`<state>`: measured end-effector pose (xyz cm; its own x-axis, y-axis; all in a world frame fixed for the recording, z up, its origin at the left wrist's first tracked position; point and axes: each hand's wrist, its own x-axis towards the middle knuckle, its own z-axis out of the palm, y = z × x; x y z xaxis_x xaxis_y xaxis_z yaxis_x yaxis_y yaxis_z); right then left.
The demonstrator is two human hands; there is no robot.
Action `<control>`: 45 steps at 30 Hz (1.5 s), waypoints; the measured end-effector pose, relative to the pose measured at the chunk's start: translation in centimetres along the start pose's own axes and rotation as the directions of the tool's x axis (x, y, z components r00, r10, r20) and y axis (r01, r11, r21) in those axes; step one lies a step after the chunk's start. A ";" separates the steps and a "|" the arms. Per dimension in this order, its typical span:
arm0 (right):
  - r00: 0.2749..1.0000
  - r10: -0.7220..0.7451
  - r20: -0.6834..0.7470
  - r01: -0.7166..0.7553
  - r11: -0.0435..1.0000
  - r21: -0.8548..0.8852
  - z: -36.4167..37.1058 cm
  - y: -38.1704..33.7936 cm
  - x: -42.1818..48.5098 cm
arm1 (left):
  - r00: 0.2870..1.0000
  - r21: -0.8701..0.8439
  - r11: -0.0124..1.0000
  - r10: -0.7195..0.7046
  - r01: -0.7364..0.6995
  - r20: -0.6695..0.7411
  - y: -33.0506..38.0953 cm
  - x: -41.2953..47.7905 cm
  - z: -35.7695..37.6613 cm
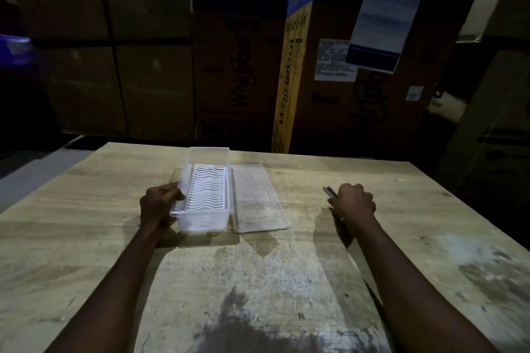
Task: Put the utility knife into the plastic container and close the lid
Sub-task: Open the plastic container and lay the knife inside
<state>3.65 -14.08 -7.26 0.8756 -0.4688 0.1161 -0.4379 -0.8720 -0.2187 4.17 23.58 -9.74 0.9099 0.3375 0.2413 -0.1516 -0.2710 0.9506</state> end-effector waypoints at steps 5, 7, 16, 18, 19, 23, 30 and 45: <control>0.998 0.048 0.029 -0.046 0.998 -0.046 0.8 1.4 0.0 | 1.000 -0.033 0.999 -0.011 0.011 0.003 0.1 0.0 0.0; 0.999 0.046 0.009 -0.045 0.997 -0.055 0.9 1.3 0.1 | 1.000 -0.056 0.998 -0.010 0.010 0.002 0.3 -0.2 0.0; 0.995 0.072 -0.070 -0.063 0.990 0.127 1.5 1.3 -0.7 | 1.000 -0.030 0.999 -0.030 0.030 0.001 0.2 -0.2 -0.2; 0.993 0.083 -0.083 -0.067 0.983 0.172 1.5 1.0 -1.1 | 0.999 -0.049 0.998 -0.044 0.043 -0.021 0.6 -0.4 -0.1; 0.993 0.085 -0.084 -0.068 0.979 0.190 1.5 0.8 -1.3 | 0.998 -0.061 0.997 -0.050 0.048 -0.032 0.7 -0.4 -0.1; 0.995 0.059 -0.081 -0.038 0.970 0.241 1.3 -1.4 -2.1 | 0.998 -0.070 0.997 -0.037 0.034 -0.045 0.5 -0.3 -0.1; 0.987 -0.073 -0.141 0.114 0.943 0.312 -1.1 -9.3 -3.7 | 0.999 -0.059 0.998 -0.027 0.025 -0.037 0.9 -0.6 0.0; 0.891 -0.439 -0.119 0.455 0.864 0.217 -0.5 -23.7 -8.9 | 0.998 0.081 0.997 0.024 -0.019 -0.056 1.0 -1.0 0.0</control>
<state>6.18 10.66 -2.58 0.9477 -0.0518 0.3150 0.0640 -0.9359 -0.3465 3.13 22.95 -9.04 0.8832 0.3806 0.2741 -0.1370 -0.3496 0.9268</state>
